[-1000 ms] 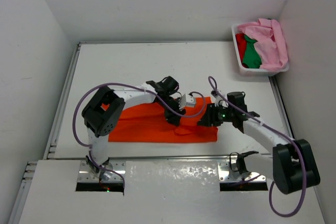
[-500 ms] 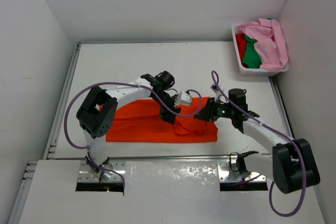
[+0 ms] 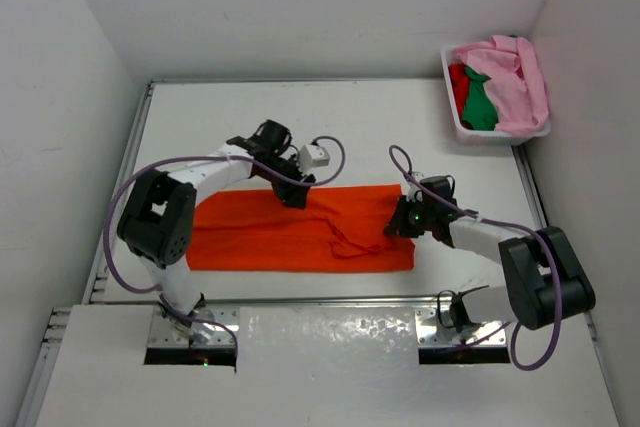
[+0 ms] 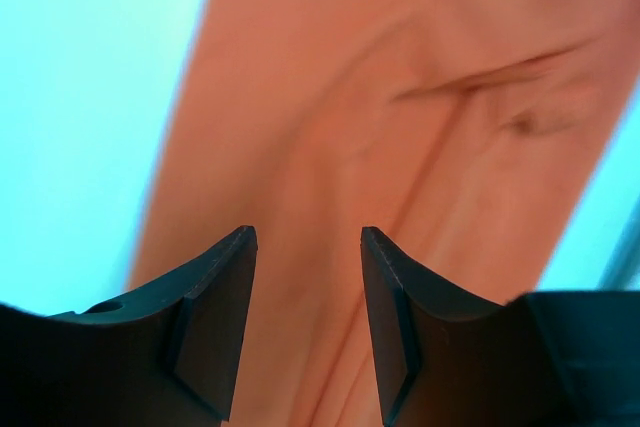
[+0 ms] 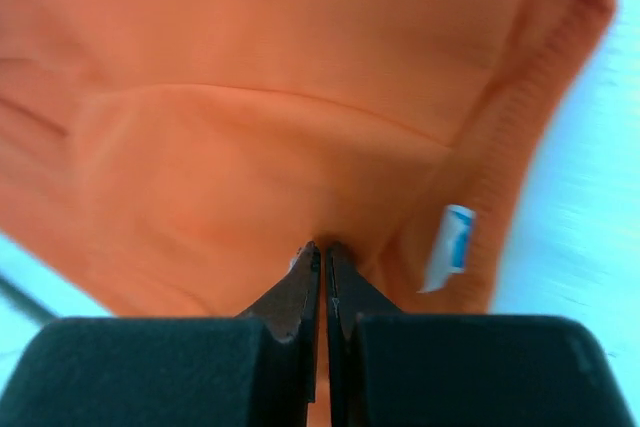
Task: Fold and stack the t-shirts
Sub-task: Fold the other side of the tshirt into a rectangle, then rotate the tshirt 90 degrees
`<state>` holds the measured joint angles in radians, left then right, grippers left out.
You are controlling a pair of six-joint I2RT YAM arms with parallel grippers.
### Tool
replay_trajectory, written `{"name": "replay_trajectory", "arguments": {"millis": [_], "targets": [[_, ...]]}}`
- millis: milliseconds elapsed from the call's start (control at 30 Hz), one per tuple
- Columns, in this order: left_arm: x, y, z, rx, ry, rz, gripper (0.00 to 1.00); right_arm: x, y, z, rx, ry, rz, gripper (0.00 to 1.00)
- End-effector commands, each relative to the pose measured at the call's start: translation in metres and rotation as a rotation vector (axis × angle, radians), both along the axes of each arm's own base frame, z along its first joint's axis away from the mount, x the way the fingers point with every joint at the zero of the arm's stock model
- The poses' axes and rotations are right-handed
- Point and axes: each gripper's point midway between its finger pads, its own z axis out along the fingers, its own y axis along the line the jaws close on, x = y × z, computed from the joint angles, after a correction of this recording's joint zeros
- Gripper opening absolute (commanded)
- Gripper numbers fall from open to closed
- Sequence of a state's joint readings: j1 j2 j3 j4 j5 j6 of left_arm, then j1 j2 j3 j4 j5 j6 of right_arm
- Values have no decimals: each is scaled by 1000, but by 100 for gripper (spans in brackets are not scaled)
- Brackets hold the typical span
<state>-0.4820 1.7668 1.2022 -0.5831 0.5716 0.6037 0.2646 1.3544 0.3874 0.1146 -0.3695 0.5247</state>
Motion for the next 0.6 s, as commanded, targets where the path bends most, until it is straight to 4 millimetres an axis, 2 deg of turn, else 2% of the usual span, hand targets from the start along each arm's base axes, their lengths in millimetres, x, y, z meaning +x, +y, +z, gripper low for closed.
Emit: {"name": "replay_trajectory", "arguments": {"millis": [0, 33, 133, 267, 400, 467, 567], "targets": [[34, 40, 20, 17, -95, 165, 44, 14, -17, -1, -135, -25, 2, 2], [42, 58, 19, 25, -94, 220, 44, 18, -17, 2, -149, -41, 21, 4], [58, 103, 23, 57, -107, 380, 44, 45, -19, 33, -186, -121, 18, 8], [72, 164, 41, 108, -169, 601, 46, 65, -33, 52, -253, -129, -45, 21], [71, 235, 36, 218, -191, 803, 53, 74, -53, 46, -347, -45, -105, 33], [68, 260, 25, 259, -179, 861, 54, 80, -57, 38, -371, -5, -113, 37], [65, 278, 4, 295, -137, 899, 54, 88, -54, 28, -378, 43, -101, 37]]}}
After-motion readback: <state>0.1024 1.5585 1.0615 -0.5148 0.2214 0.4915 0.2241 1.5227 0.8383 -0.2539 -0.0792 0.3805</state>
